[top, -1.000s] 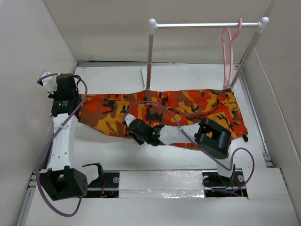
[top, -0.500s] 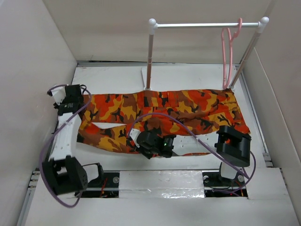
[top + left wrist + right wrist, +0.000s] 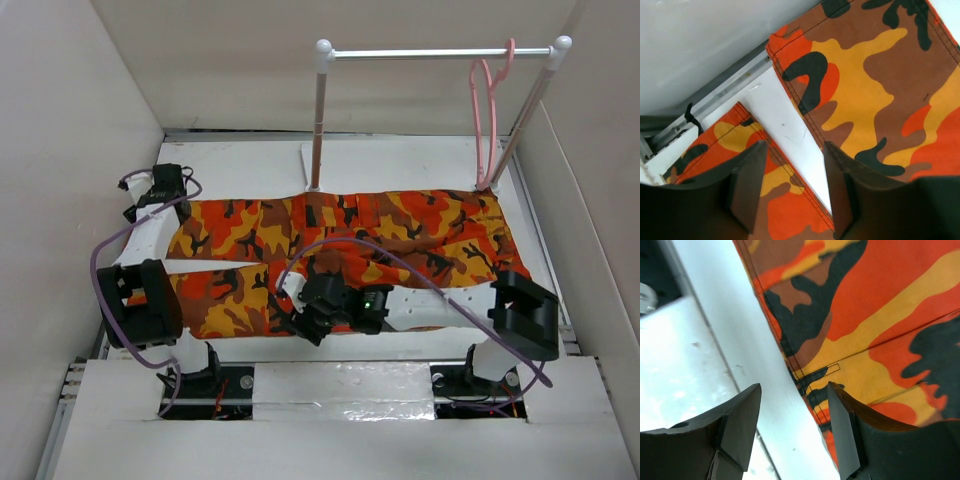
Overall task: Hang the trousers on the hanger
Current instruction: Flatten out the trousers at the center of the board.
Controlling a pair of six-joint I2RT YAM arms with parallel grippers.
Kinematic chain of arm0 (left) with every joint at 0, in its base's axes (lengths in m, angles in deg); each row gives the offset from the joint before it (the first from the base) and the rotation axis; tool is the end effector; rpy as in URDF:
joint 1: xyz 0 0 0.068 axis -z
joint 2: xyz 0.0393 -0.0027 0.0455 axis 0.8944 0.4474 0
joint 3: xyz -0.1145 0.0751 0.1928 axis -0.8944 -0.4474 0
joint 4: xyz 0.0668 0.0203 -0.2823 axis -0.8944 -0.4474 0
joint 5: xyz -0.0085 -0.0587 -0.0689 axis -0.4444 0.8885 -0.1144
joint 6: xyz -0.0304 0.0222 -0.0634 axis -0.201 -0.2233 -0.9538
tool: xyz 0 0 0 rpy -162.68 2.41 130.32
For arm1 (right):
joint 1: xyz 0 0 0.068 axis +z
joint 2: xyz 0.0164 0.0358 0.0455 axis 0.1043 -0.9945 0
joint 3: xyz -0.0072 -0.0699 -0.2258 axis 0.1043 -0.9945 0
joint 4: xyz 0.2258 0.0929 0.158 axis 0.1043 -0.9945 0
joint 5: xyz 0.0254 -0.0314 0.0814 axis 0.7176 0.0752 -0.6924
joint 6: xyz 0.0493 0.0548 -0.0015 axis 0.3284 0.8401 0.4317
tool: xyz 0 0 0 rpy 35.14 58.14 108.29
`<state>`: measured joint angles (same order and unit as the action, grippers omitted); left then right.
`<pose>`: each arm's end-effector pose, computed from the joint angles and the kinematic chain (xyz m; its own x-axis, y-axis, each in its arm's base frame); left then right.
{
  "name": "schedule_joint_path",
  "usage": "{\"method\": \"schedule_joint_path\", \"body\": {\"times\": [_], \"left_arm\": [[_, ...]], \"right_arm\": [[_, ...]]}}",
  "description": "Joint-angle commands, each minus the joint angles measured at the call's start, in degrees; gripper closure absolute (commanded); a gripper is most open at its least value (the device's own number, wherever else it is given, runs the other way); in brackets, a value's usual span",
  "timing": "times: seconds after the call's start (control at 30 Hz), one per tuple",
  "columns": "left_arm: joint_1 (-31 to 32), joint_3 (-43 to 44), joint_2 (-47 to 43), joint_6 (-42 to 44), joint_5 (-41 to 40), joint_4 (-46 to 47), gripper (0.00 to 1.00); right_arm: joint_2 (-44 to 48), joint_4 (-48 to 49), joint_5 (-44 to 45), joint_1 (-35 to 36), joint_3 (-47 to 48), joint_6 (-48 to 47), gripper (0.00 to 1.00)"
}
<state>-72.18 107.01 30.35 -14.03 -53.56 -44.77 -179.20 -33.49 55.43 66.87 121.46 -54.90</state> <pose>0.3592 0.0932 0.1896 -0.4467 -0.4509 -0.7727 -0.8020 0.5846 0.1225 0.1158 0.3679 0.1298 -0.2845 -0.6481 -0.7064 -0.9270 0.3739 0.0302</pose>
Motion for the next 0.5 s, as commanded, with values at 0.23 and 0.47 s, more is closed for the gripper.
{"method": "schedule_joint_path", "body": {"times": [0.23,0.47], "left_arm": [[-2.58,-12.03,-7.76,-0.22,10.91,2.75,0.57],[-7.42,-13.53,-3.82,-6.02,16.75,0.2,0.62]], "right_arm": [[10.85,3.43,-0.94,-6.31,-3.24,-1.66,0.76],[18.67,8.0,-3.92,-14.31,-11.06,0.36,0.7]]}}
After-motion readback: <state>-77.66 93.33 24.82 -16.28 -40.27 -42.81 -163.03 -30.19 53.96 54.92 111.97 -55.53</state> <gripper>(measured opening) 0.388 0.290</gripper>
